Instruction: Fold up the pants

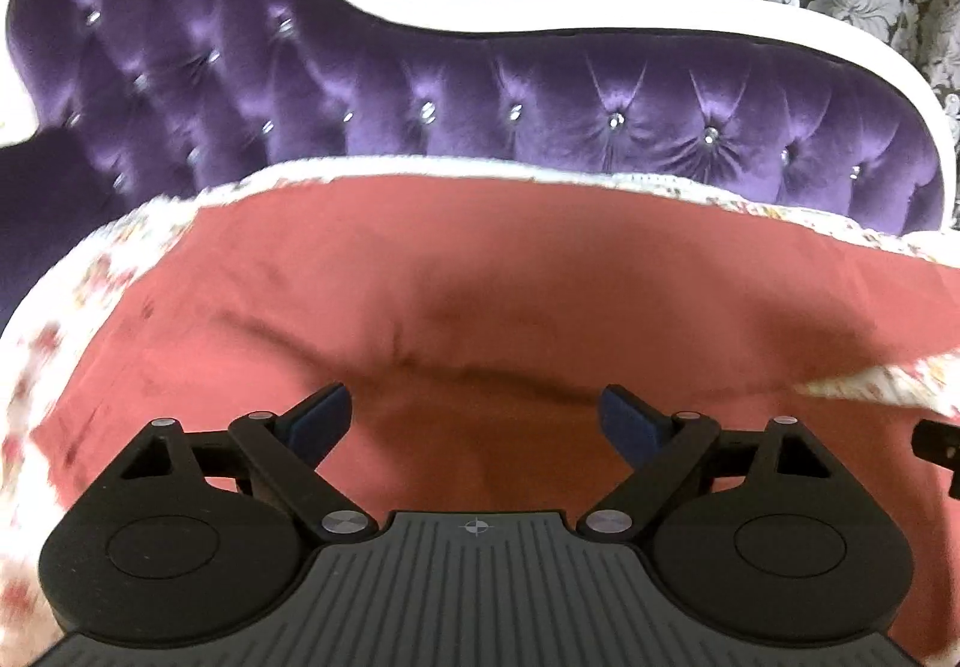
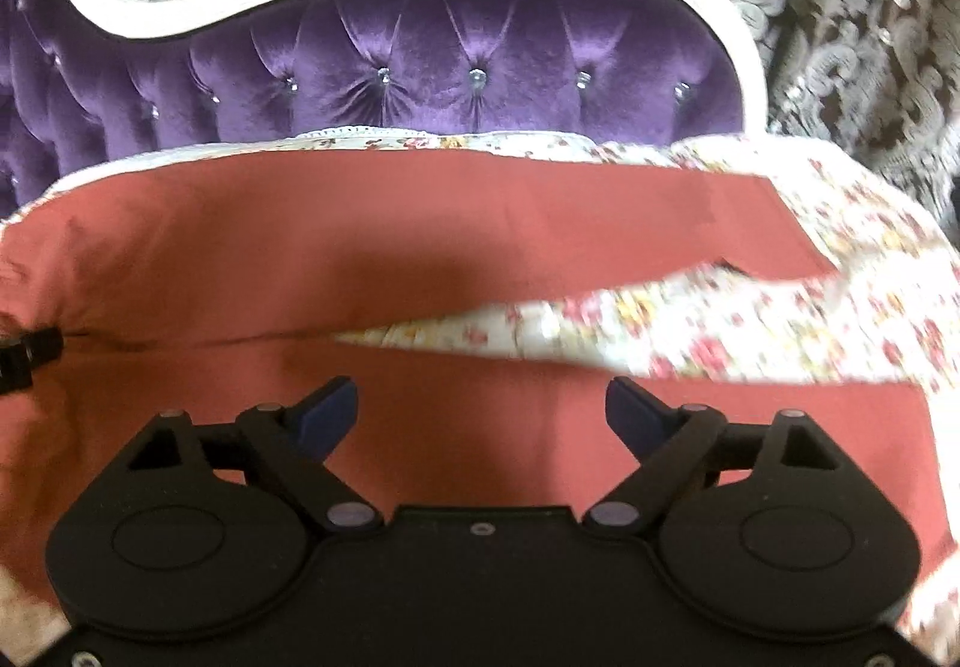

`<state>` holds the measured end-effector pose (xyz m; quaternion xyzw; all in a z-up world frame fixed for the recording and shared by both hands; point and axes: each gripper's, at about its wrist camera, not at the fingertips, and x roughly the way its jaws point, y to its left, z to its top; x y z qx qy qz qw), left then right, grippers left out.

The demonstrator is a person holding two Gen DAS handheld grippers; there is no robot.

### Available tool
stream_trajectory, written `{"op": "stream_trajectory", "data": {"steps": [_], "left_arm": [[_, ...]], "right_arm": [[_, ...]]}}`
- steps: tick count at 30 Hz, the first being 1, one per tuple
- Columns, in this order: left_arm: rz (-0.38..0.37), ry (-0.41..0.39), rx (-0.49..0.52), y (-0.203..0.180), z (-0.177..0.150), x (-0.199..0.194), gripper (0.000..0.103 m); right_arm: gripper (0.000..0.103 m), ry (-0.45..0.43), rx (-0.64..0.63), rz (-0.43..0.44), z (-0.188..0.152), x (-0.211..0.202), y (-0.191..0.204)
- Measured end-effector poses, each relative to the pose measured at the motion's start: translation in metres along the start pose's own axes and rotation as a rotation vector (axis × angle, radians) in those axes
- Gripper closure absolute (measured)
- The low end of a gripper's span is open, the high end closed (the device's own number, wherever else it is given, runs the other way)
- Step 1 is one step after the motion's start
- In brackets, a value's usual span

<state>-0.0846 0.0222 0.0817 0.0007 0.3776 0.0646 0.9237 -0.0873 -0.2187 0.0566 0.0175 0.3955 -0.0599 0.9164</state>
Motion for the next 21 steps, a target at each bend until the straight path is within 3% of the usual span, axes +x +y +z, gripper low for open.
{"op": "stream_trajectory", "data": {"steps": [9,13,16,21], "left_arm": [[0.022,0.079,-0.016,0.005,-0.054,-0.063,0.012],[0.048,0.119,-0.041,0.008,-0.073,-0.078,0.012],[0.025,0.164,-0.072,0.012,-0.085,-0.086,0.013],[0.01,0.146,-0.034,0.008,-0.101,-0.104,0.013]], "right_arm": [[0.007,0.069,-0.007,-0.101,-0.047,-0.06,0.0],[0.007,0.064,0.025,-0.053,-0.062,-0.083,-0.003],[0.007,0.05,0.035,-0.032,-0.069,-0.097,-0.004],[0.012,0.028,0.016,-0.052,-0.08,-0.109,-0.001]]}}
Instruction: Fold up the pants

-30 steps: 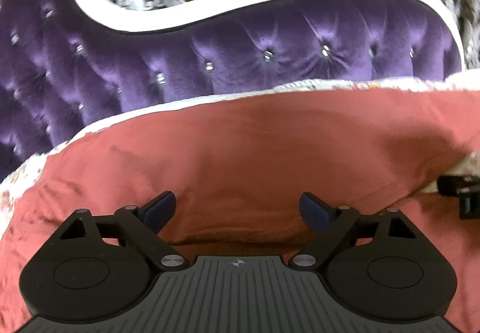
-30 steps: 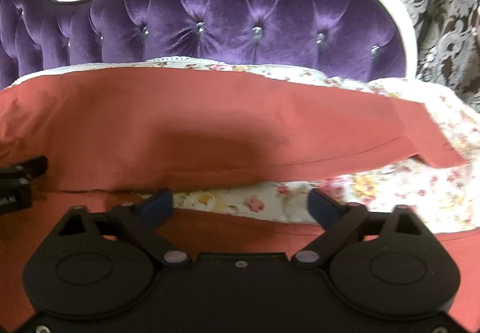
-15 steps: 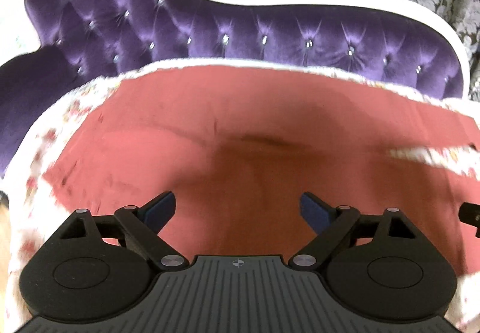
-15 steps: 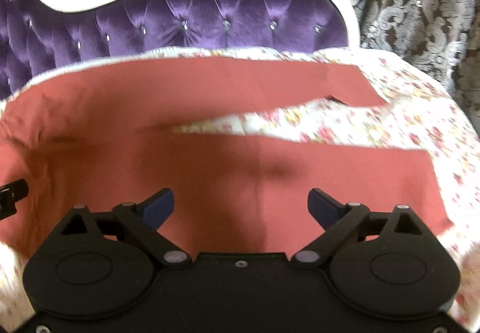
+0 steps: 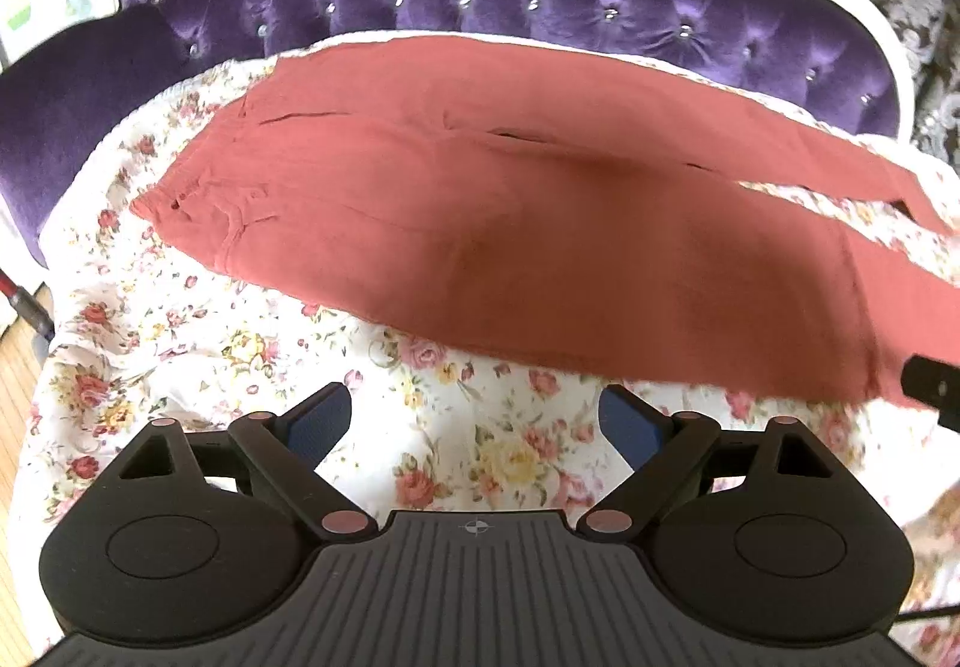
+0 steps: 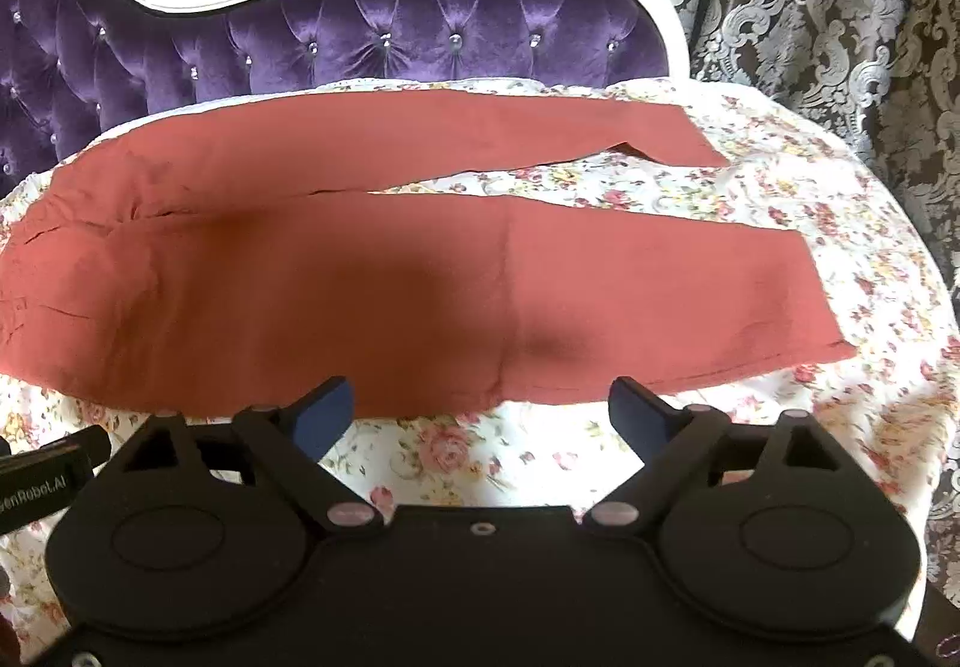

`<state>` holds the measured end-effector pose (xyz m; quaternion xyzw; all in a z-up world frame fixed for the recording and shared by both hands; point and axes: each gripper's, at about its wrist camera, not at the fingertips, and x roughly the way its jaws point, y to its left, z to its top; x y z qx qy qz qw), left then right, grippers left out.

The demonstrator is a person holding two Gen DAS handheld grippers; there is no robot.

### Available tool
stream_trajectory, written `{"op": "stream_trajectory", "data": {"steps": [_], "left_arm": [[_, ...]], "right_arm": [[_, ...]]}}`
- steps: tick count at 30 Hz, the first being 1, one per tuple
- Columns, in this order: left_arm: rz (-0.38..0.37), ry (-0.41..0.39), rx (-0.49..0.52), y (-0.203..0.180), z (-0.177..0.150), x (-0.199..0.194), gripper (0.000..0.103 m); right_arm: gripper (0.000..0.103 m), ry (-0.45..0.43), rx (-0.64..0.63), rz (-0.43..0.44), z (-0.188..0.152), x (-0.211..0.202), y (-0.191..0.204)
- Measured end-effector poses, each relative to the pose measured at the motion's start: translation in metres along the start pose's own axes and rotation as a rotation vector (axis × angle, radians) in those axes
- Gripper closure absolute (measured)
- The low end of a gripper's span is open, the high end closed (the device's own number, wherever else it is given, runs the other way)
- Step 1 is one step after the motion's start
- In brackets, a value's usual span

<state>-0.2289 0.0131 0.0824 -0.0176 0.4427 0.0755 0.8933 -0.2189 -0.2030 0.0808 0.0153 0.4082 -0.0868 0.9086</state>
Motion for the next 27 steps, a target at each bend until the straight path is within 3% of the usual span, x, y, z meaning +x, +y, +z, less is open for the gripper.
{"op": "stream_trajectory", "data": {"steps": [7,27], "left_arm": [[0.049,-0.035,0.041,-0.015,-0.007,-0.015,0.013],[0.0,-0.001,0.044,-0.025,-0.005,-0.019,0.012]], "right_arm": [[0.014,-0.02,-0.035,-0.038,-0.008,-0.007,0.0],[0.018,0.007,-0.031,-0.028,-0.012,-0.002,-0.007]]}}
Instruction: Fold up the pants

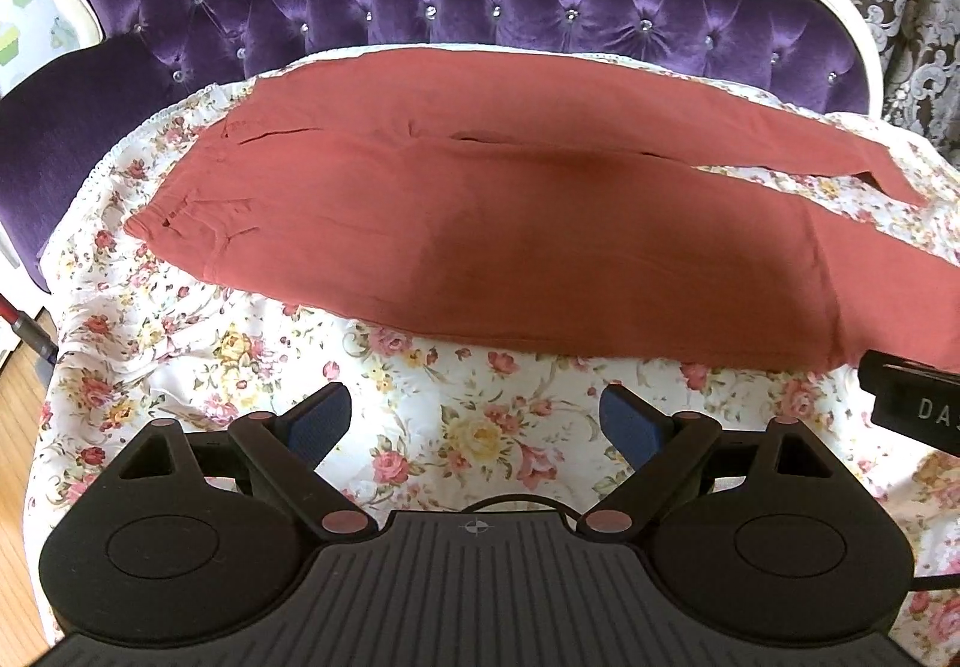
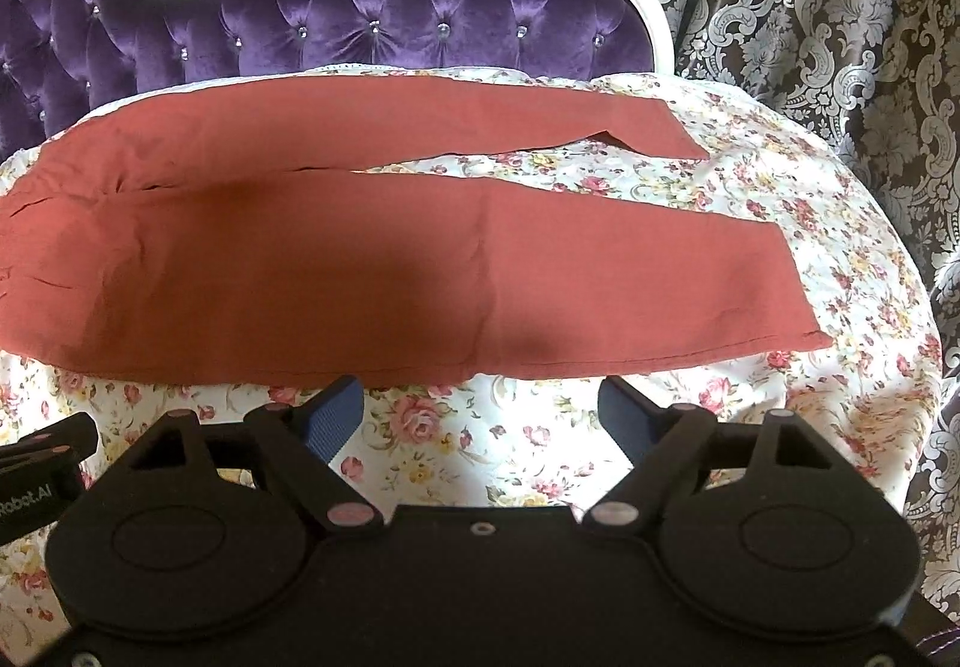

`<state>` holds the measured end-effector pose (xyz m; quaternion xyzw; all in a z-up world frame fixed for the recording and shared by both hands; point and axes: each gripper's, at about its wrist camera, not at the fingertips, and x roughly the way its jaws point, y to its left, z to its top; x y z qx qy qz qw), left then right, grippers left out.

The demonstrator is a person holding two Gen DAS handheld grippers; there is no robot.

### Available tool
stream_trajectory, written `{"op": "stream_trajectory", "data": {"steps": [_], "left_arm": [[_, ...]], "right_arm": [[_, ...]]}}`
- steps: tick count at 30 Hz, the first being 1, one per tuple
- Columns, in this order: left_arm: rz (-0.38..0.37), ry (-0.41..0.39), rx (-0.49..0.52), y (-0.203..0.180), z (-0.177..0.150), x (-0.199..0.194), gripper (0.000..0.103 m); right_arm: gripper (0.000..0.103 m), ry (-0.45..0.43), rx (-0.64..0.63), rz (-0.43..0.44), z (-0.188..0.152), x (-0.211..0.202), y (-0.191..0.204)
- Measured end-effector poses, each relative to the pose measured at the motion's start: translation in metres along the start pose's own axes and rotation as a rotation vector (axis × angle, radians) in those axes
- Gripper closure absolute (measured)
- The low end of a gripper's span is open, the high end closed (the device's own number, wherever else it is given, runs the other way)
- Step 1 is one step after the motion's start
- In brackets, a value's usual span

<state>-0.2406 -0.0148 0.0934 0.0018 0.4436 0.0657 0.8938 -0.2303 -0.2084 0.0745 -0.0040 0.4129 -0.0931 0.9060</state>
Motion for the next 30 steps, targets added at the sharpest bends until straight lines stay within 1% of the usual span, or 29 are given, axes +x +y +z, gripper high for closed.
{"op": "stream_trajectory", "data": {"steps": [7,13,30], "left_arm": [[0.004,0.018,-0.002,0.0008,0.0029,0.0025,0.012],[-0.026,0.021,-0.011,0.0026,0.0029,0.0038,0.012],[-0.024,0.031,-0.018,0.0054,0.0026,0.0077,0.012]], "right_arm": [[0.018,0.008,0.007,0.013,0.0008,0.0025,-0.0002],[0.02,0.016,0.005,0.026,-0.0001,0.0037,0.0013],[0.02,0.037,0.012,0.036,-0.0027,0.0089,0.0057]]}}
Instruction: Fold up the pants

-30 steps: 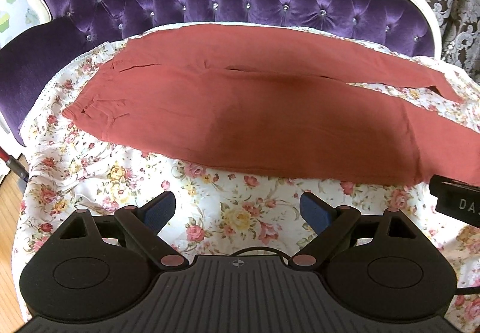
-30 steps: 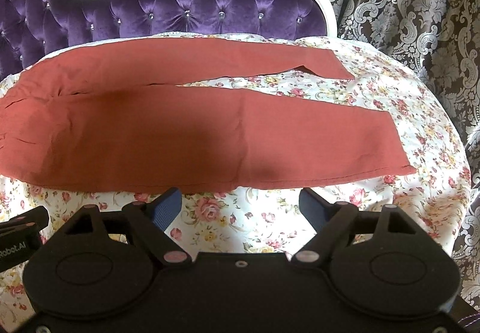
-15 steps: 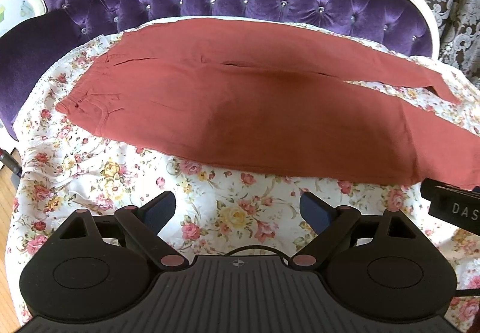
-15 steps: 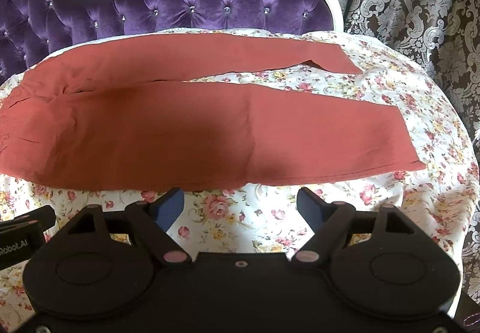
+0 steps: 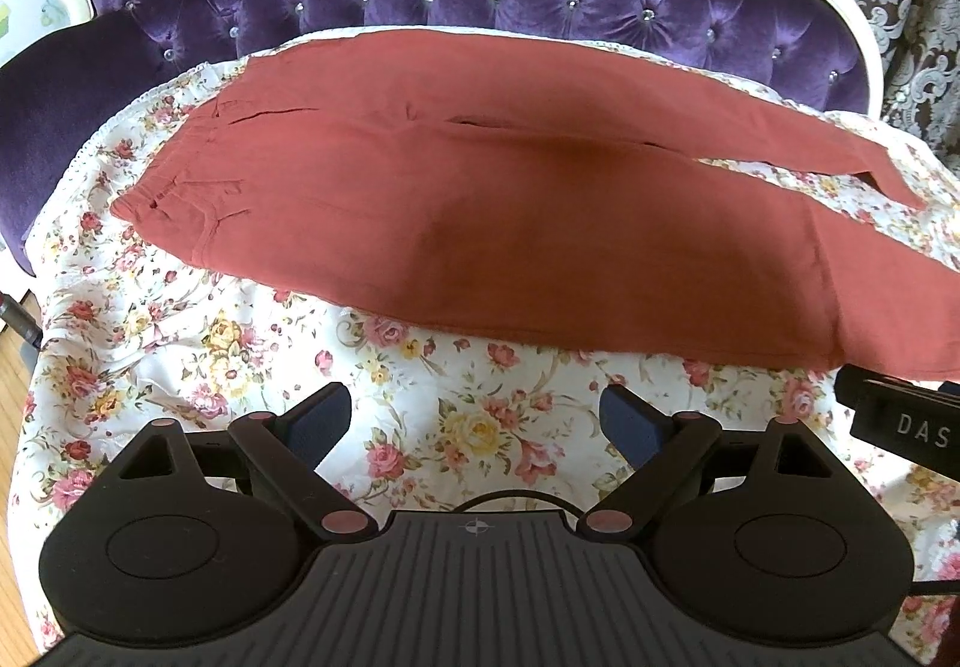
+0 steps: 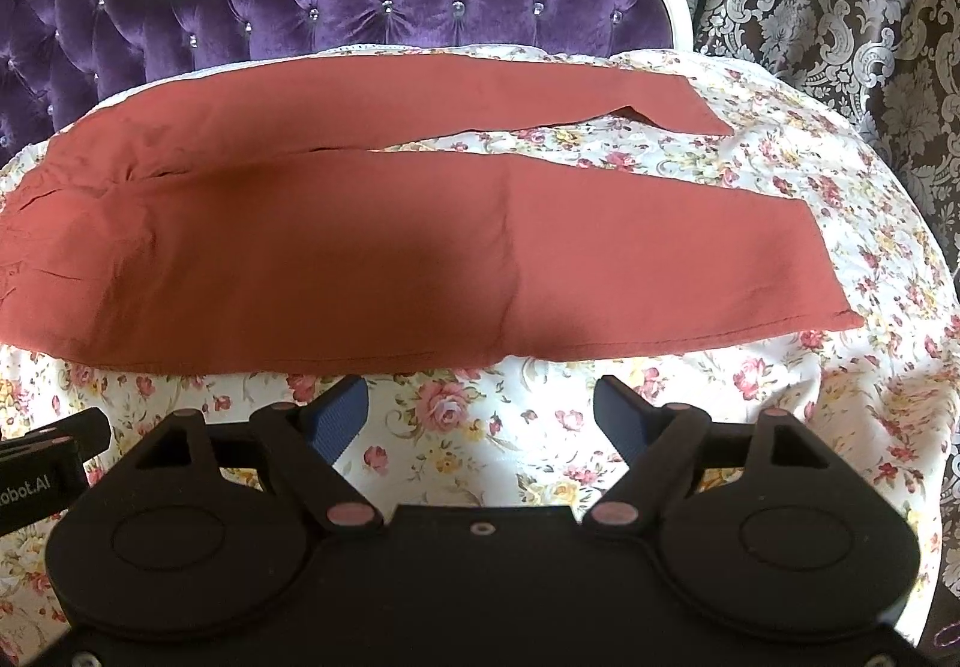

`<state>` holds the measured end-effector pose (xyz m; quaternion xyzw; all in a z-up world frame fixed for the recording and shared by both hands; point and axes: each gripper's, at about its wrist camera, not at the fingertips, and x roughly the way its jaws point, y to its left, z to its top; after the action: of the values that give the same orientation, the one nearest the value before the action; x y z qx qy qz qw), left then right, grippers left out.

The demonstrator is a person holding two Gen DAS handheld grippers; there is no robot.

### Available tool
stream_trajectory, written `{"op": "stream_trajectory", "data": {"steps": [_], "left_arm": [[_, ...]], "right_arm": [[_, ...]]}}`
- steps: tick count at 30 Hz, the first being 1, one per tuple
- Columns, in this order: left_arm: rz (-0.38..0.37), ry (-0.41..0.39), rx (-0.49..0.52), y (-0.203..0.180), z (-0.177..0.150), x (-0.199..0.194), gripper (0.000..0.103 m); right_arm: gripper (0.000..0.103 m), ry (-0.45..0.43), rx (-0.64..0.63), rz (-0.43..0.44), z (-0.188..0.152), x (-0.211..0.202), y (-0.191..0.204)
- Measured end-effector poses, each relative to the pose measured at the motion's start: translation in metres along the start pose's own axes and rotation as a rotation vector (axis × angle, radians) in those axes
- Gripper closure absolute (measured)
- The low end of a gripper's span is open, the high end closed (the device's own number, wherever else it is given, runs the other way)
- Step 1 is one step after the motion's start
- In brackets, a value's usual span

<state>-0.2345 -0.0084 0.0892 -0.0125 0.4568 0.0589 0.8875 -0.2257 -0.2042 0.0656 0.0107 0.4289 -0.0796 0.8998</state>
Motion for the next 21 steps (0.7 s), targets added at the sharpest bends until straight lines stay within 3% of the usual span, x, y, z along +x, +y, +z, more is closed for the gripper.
{"op": "stream_trajectory", "data": {"steps": [21], "left_arm": [[0.016,0.008,0.02,-0.0017,-0.0026,0.0028,0.012]], "right_arm": [[0.02,0.015,-0.001,0.005,0.0011,0.0014,0.0033]]}}
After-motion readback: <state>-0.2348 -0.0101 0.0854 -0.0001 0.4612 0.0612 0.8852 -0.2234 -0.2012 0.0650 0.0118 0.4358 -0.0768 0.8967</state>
